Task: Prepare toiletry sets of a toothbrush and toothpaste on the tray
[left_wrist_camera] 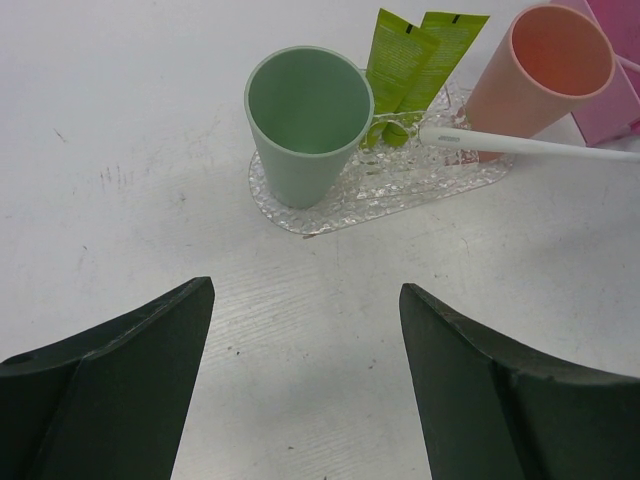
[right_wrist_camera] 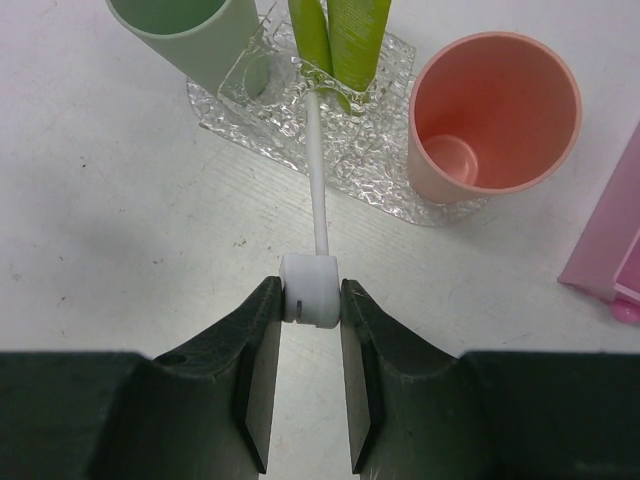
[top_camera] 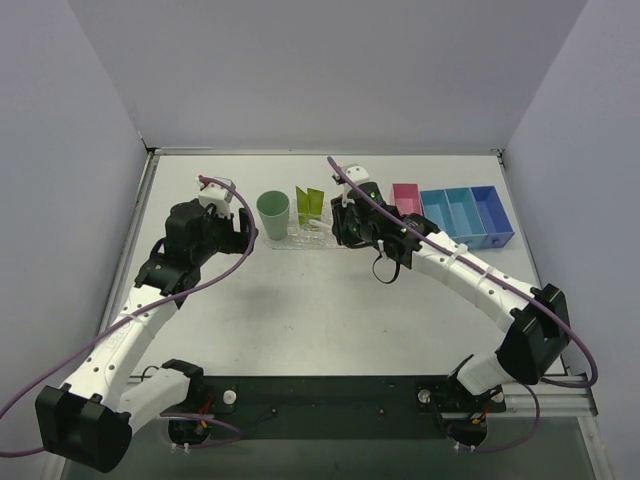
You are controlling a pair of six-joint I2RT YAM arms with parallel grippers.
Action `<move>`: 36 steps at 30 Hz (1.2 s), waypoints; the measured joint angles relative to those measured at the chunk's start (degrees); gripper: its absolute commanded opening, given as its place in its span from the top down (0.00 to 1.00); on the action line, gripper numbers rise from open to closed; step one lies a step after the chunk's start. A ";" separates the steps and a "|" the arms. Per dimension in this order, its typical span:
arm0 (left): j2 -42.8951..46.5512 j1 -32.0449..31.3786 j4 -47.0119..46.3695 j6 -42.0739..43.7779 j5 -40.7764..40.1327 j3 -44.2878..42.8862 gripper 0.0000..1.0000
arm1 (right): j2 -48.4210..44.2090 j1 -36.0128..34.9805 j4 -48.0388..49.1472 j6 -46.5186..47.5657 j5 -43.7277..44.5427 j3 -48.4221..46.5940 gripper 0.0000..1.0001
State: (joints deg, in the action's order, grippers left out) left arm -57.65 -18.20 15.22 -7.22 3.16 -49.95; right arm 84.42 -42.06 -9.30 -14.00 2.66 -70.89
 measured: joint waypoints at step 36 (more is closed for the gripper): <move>0.17 -0.61 0.02 0.50 -1.68 0.00 0.14 | 10.29 -5.60 -2.27 6.88 9.73 -7.50 1.00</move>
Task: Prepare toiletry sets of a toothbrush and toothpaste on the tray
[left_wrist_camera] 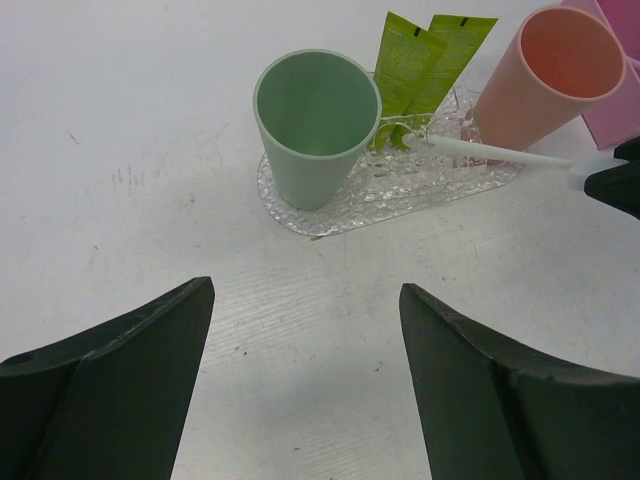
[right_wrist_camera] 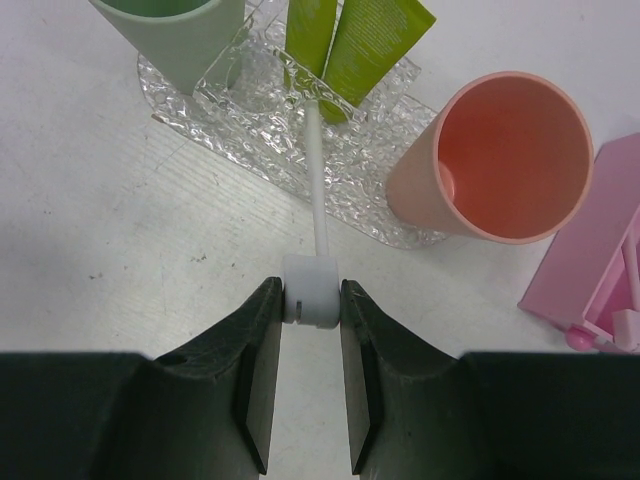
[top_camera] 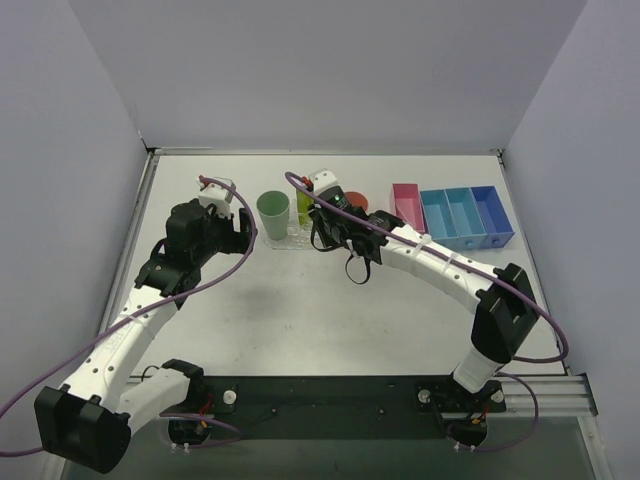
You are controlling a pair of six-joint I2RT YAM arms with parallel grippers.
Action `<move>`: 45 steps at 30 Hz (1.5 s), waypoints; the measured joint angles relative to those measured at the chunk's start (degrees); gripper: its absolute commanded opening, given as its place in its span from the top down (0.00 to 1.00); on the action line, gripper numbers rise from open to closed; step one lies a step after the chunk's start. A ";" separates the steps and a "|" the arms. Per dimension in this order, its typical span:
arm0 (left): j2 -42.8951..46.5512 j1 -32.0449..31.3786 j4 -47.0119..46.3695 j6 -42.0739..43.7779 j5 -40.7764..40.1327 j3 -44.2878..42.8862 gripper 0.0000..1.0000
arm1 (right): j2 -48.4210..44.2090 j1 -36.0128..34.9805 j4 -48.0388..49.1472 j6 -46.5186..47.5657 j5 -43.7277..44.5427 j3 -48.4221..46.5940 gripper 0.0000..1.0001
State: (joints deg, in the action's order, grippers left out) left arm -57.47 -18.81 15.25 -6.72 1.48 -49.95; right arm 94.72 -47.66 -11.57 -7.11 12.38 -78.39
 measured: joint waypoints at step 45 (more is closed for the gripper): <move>0.31 -0.83 0.02 0.44 -0.63 0.00 0.14 | 11.93 -4.52 -7.98 8.09 8.31 -13.60 1.00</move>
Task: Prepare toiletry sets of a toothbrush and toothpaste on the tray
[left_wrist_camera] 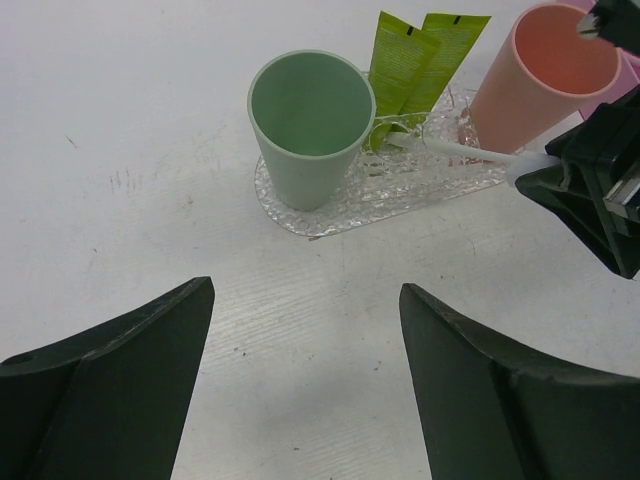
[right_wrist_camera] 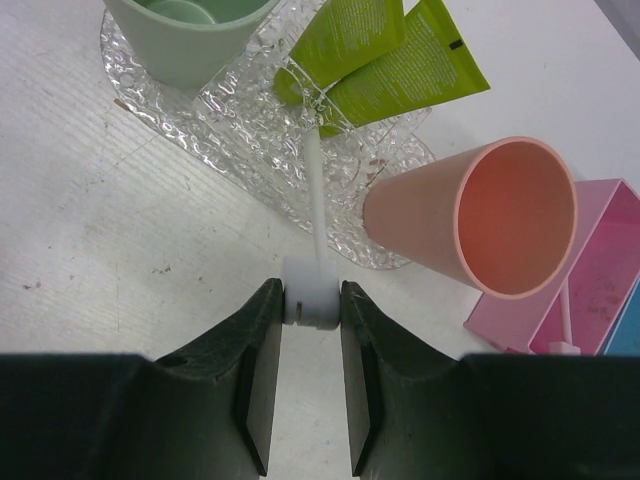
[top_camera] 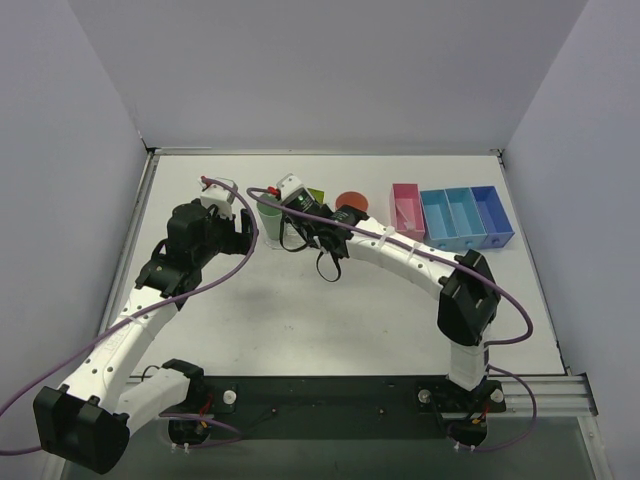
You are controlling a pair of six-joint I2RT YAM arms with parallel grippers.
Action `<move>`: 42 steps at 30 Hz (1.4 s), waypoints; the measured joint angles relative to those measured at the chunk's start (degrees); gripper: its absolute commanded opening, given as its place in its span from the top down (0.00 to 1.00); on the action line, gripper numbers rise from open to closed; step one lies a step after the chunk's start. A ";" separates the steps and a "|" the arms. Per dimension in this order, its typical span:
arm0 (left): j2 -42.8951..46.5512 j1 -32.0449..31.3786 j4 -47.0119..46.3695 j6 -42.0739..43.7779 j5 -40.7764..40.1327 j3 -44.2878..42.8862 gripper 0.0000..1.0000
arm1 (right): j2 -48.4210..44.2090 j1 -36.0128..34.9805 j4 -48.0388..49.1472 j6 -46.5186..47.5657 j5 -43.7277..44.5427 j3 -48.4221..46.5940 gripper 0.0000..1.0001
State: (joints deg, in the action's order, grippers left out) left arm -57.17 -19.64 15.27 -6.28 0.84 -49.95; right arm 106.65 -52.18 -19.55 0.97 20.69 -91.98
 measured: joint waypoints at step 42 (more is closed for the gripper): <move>0.00 -0.31 0.02 0.15 0.00 0.00 0.14 | 4.70 -1.11 -2.12 3.19 3.10 -3.96 0.74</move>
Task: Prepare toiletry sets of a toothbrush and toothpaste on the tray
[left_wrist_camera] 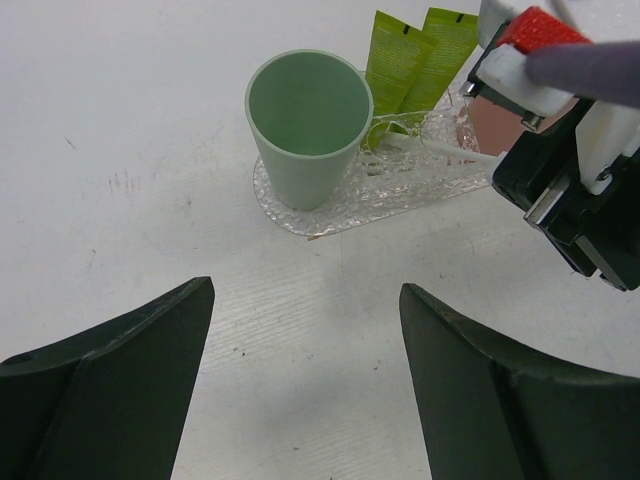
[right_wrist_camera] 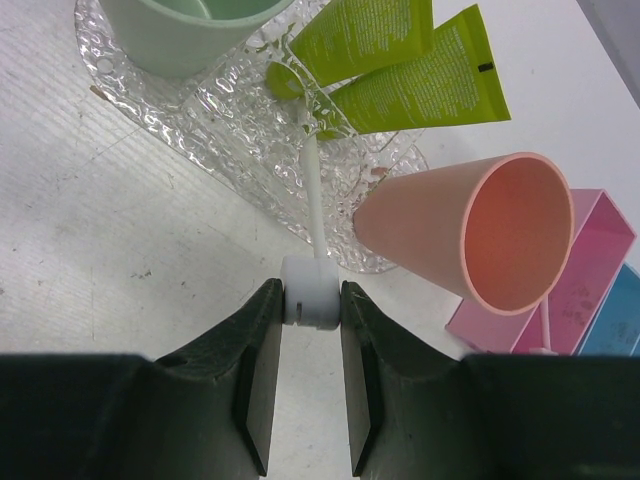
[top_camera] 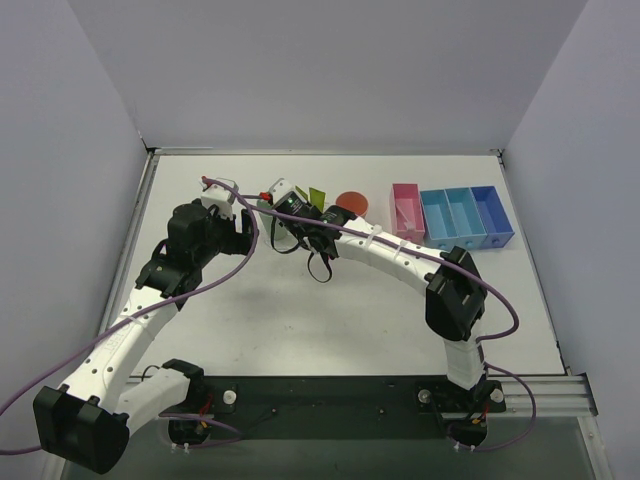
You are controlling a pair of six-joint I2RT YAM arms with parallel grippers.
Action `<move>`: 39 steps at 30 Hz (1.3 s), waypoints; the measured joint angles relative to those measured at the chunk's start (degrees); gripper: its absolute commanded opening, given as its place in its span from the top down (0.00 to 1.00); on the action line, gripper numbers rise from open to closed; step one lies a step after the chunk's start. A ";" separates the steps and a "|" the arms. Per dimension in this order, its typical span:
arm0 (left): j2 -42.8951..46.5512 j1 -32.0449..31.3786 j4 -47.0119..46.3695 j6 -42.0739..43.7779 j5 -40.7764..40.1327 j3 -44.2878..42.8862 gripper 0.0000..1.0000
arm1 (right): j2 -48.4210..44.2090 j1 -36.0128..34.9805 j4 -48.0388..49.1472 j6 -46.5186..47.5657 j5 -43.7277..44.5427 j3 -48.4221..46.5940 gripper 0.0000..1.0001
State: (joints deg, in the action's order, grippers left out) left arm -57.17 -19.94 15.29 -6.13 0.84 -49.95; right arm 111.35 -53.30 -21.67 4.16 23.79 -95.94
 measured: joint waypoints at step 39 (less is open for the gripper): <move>2.01 0.00 -0.07 0.57 -1.49 0.46 0.14 | -28.39 36.22 -1.88 -11.23 -29.66 15.50 0.62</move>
State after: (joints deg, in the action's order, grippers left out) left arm -55.16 -19.94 15.22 -5.56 -0.64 -49.50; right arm 82.96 -17.08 -23.55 -7.07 -5.87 -80.44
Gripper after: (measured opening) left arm 0.855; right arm 0.407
